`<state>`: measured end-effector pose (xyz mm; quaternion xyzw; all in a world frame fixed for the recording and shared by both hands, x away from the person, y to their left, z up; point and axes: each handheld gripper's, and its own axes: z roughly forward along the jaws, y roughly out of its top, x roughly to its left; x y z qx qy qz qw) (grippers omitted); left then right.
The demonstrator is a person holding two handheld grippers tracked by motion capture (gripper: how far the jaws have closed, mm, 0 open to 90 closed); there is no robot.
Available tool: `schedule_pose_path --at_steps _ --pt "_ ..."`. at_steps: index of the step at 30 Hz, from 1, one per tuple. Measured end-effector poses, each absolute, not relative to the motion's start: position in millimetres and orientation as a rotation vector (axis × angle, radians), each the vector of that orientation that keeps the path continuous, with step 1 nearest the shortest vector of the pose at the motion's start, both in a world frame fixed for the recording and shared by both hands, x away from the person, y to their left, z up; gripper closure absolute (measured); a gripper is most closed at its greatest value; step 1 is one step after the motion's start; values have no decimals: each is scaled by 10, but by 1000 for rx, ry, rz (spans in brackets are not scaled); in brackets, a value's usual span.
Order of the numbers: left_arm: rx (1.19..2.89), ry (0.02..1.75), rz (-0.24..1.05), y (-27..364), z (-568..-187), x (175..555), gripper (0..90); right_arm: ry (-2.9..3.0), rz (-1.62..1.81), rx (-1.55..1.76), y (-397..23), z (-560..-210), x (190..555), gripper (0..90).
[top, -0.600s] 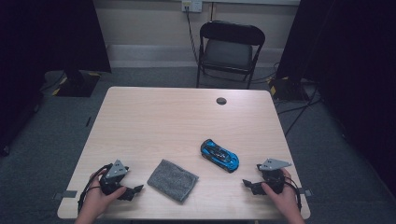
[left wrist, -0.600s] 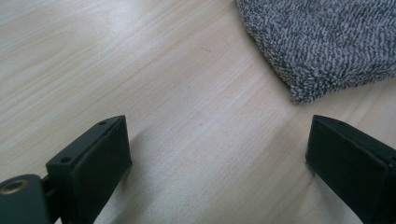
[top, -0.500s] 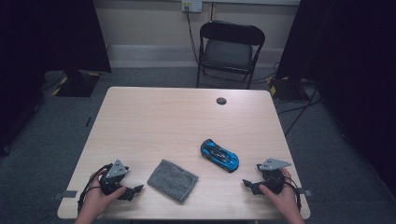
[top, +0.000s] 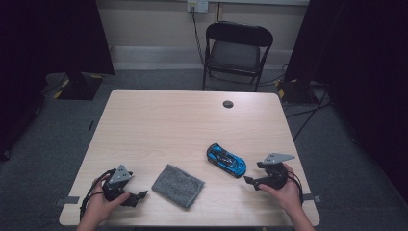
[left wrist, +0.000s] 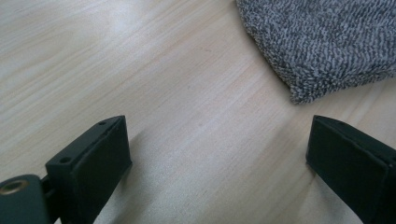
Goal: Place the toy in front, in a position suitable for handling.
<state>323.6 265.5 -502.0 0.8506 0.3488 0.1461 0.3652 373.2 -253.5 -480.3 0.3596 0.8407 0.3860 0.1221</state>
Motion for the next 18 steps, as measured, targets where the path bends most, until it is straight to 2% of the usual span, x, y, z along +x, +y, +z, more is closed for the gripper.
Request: schedule_pose_path --at_steps 8,18 --pt "2185 898 370 2654 -5022 3235 55 2483 1130 953 -2179 -4623 3983 145" --pt "2186 896 365 2654 -5022 3236 52 2507 1175 966 -1911 -4599 4204 147"
